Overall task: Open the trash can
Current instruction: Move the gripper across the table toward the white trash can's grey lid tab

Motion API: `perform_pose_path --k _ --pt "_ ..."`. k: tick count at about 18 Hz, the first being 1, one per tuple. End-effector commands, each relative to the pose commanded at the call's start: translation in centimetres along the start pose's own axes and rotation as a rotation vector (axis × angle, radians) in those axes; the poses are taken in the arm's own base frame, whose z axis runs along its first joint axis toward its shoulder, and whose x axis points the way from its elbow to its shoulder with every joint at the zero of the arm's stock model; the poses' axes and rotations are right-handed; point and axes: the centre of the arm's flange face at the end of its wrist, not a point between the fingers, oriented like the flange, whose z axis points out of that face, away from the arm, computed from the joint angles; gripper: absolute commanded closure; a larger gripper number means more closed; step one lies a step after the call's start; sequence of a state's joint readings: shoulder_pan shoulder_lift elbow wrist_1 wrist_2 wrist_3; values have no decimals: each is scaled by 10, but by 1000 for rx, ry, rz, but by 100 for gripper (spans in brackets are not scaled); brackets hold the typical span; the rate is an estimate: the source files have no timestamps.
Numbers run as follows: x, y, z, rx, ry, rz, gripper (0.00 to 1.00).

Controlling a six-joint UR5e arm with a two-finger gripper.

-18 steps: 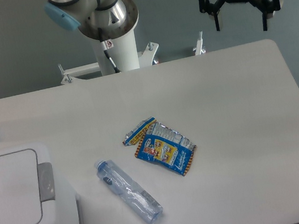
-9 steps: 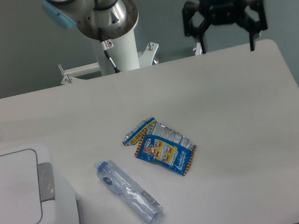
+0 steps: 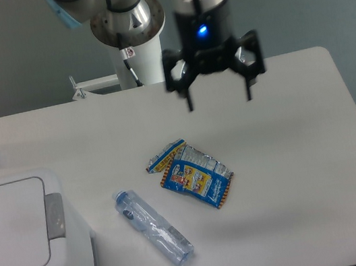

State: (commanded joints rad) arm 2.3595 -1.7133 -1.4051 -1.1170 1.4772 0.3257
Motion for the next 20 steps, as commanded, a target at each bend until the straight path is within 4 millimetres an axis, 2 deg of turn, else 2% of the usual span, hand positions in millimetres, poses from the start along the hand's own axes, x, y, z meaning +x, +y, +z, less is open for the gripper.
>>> perform_pose_path --k 5,8,14,20 --pt "58 -16 27 39 47 -80 0" --pt "80 -19 38 32 112 -137 0" --pt "92 -21 43 27 221 -210 0" --pt "115 -21 62 -3 241 -183 0"
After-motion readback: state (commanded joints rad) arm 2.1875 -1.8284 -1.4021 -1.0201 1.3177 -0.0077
